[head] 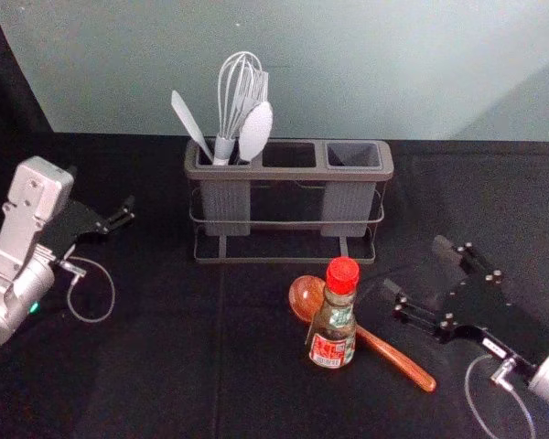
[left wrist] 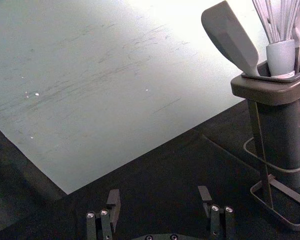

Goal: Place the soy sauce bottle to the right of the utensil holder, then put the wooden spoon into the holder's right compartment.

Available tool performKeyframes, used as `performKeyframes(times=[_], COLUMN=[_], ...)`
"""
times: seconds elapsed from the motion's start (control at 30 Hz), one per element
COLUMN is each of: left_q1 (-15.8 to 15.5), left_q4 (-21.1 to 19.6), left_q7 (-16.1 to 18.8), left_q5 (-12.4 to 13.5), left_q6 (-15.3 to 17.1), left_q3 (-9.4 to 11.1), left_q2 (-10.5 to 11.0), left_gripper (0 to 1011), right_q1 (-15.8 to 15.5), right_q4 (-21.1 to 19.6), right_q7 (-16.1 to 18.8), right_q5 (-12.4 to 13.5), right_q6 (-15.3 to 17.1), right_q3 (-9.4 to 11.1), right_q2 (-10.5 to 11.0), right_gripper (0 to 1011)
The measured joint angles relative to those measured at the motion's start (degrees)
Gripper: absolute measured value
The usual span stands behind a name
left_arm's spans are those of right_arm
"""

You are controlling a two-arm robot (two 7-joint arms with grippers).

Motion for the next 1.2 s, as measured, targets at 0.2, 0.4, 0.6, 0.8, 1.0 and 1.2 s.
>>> performKeyframes(times=[0.2,0.4,0.6,0.8,1.0,1.2], left_q1=[0.0,0.0,0.0,0.0,0.0,0.0], left_q4=[0.0,0.0,0.0,0.0,0.0,0.0], left_q7=[0.0,0.0,0.0,0.0,0.0,0.0], left_q5=[0.0,0.0,0.0,0.0,0.0,0.0], left_q6=[0.0,0.0,0.0,0.0,0.0,0.0], left_q3=[0.0,0.0,0.0,0.0,0.0,0.0], left_q2=[0.0,0.0,0.0,0.0,0.0,0.0], left_gripper=[1011,1011,1011,1011,1011,1011], right_q1=[-0.1,0.2,1.5,3.6,5.6,6.8], right_q4=[-0.6,-0.7,0.2,1.9,3.6,4.6], right_q7=[1.9,3.0,3.9,4.7,5.8,6.5], right_q5=[0.1,-0.3,-1.5,-2.7,-3.8,-4.8], right_q6=[0.4,0.7,1.1,1.8,2.7,3.4], right_q3=[-0.7,-1.6,-2.6,-3.7,-4.8,-5.2], right_q2=[-1.2,-2.6,-4.8,-7.2,-9.4,-11.1], right_gripper=[1003,1002,1003,1003,1002,1003])
